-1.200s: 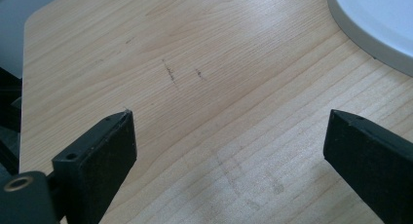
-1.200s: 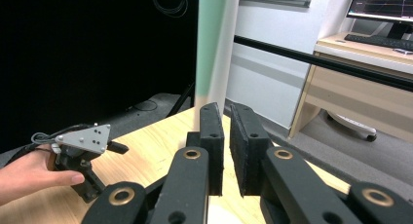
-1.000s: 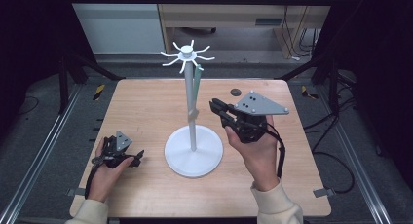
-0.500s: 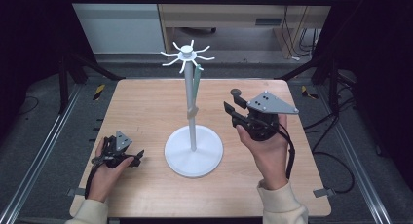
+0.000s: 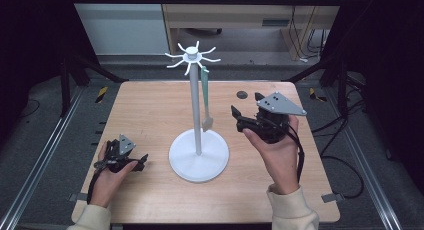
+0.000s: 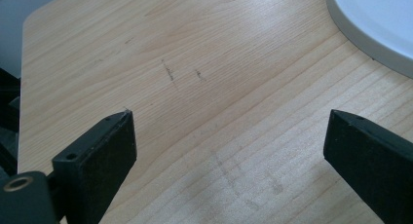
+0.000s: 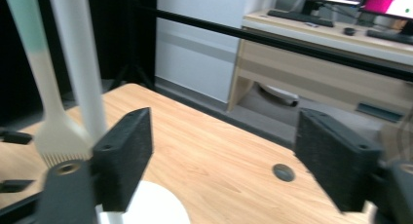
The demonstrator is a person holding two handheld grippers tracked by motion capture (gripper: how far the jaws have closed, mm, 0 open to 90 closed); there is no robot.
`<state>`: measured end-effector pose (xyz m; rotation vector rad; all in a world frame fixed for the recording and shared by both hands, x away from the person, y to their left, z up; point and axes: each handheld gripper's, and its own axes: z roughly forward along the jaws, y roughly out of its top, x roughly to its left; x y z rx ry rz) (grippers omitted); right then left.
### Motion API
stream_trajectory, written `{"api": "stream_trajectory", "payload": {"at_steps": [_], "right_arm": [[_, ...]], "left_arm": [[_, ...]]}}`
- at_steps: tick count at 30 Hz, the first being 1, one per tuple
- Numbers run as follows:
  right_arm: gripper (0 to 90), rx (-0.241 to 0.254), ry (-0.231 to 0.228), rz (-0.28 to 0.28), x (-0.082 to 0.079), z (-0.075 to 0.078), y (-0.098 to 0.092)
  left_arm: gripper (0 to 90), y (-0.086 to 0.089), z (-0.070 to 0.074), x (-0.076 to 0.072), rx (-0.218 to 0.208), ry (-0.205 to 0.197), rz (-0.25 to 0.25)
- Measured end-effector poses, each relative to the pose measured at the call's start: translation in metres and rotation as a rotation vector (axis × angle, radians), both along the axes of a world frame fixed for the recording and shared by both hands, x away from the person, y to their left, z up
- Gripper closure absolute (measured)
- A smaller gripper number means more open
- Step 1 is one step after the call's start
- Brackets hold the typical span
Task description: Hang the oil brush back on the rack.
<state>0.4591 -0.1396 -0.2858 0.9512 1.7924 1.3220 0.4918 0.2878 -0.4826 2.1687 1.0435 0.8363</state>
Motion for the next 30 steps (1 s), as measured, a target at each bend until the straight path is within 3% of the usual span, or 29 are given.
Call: {"api": "stream_trajectory", "payload": {"at_steps": [4, 6, 23, 30], "right_arm": [[14.8, -0.011, 0.003, -0.023, 0.004, -0.004, -0.001], [10.8, -0.043, 0.011, -0.044, 0.008, -0.010, -0.004], [8.4, -0.046, 0.051, -0.127, 0.024, -0.033, -0.026], [8.8, -0.060, 0.094, -0.167, 0.033, -0.047, -0.039]], "left_arm": [[4.6, 0.000, 0.000, 0.000, 0.001, 0.001, 0.000], [4.6, 0.001, 0.000, 0.000, 0.001, 0.002, 0.000], [4.2, 0.001, 0.000, 0.000, -0.002, -0.002, 0.004], [4.1, 0.002, 0.001, 0.000, -0.006, -0.006, 0.008]]}}
